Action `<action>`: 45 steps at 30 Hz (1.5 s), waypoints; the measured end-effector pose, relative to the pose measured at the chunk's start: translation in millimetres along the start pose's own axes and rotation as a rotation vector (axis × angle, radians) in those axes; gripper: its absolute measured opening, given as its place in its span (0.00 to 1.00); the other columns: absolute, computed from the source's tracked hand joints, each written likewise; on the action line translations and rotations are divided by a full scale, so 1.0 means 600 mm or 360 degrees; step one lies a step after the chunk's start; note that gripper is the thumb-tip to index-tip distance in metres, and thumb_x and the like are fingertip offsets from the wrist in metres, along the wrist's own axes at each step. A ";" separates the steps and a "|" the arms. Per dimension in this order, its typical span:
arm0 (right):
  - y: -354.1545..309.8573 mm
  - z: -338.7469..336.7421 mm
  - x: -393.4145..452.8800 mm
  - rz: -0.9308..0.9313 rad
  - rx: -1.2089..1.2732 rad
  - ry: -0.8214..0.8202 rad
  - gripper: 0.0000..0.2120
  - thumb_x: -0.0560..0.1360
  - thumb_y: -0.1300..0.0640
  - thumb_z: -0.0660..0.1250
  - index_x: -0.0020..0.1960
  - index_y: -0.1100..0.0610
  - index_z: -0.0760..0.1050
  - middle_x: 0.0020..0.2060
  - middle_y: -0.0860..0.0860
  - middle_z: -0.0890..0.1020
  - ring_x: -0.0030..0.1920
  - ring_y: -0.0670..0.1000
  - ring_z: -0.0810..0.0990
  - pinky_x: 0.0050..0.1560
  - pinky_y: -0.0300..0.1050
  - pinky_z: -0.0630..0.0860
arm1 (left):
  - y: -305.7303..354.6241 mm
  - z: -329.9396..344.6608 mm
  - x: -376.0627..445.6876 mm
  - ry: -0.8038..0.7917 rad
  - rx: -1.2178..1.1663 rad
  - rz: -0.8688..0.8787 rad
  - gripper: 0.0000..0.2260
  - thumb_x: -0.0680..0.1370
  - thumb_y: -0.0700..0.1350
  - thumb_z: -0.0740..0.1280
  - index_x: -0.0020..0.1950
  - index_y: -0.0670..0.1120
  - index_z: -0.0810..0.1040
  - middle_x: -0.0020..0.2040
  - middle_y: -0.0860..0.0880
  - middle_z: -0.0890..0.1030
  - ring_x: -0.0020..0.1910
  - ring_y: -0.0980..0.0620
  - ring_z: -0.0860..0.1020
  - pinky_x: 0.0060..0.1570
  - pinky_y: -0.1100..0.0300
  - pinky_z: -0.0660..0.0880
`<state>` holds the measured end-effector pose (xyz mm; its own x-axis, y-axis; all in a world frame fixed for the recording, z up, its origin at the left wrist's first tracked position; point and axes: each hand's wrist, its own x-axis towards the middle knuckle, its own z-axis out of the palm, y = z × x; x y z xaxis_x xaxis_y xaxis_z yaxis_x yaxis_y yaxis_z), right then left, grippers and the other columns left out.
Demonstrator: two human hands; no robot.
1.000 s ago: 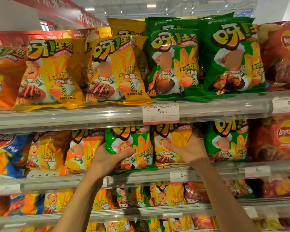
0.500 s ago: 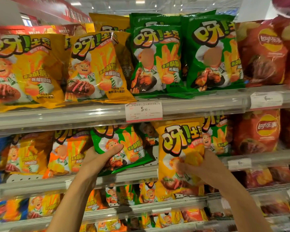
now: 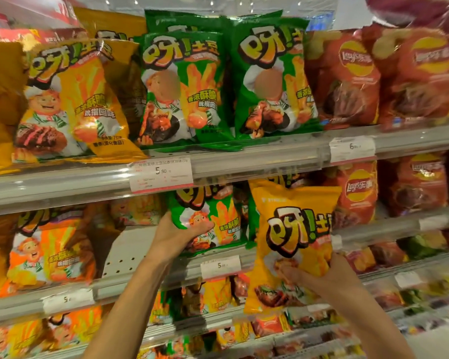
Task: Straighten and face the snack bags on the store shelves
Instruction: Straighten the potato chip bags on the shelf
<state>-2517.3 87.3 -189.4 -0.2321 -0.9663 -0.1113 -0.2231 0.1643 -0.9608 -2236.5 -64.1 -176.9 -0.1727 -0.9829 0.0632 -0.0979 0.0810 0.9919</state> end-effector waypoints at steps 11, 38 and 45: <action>0.003 -0.009 0.014 -0.0024 -0.0089 -0.0095 0.36 0.53 0.37 0.83 0.58 0.46 0.79 0.46 0.40 0.86 0.44 0.36 0.83 0.35 0.29 0.76 | -0.008 0.007 0.007 -0.0183 0.0149 0.0012 0.26 0.65 0.52 0.80 0.61 0.51 0.78 0.54 0.54 0.86 0.53 0.54 0.84 0.53 0.56 0.79; -0.108 0.406 -0.066 -0.0252 -0.0010 -0.0192 0.24 0.62 0.41 0.82 0.55 0.34 0.78 0.46 0.33 0.85 0.44 0.34 0.83 0.35 0.26 0.77 | -0.107 -0.368 -0.221 0.0775 0.1542 0.0757 0.10 0.80 0.52 0.64 0.51 0.47 0.78 0.50 0.50 0.75 0.51 0.47 0.74 0.48 0.50 0.71; -0.162 0.448 -0.009 -0.0291 -0.0116 0.0069 0.18 0.60 0.38 0.82 0.43 0.46 0.83 0.35 0.36 0.84 0.37 0.34 0.82 0.33 0.34 0.73 | -0.155 -0.432 -0.230 0.0786 0.1763 0.0531 0.20 0.81 0.55 0.63 0.65 0.42 0.73 0.61 0.43 0.71 0.62 0.42 0.71 0.61 0.46 0.71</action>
<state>-2239.7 23.5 -163.7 -0.2214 -0.9722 0.0758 -0.3327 0.0022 -0.9430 -1949.6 21.0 -249.2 0.0140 -0.8254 0.5643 -0.9302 0.1963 0.3102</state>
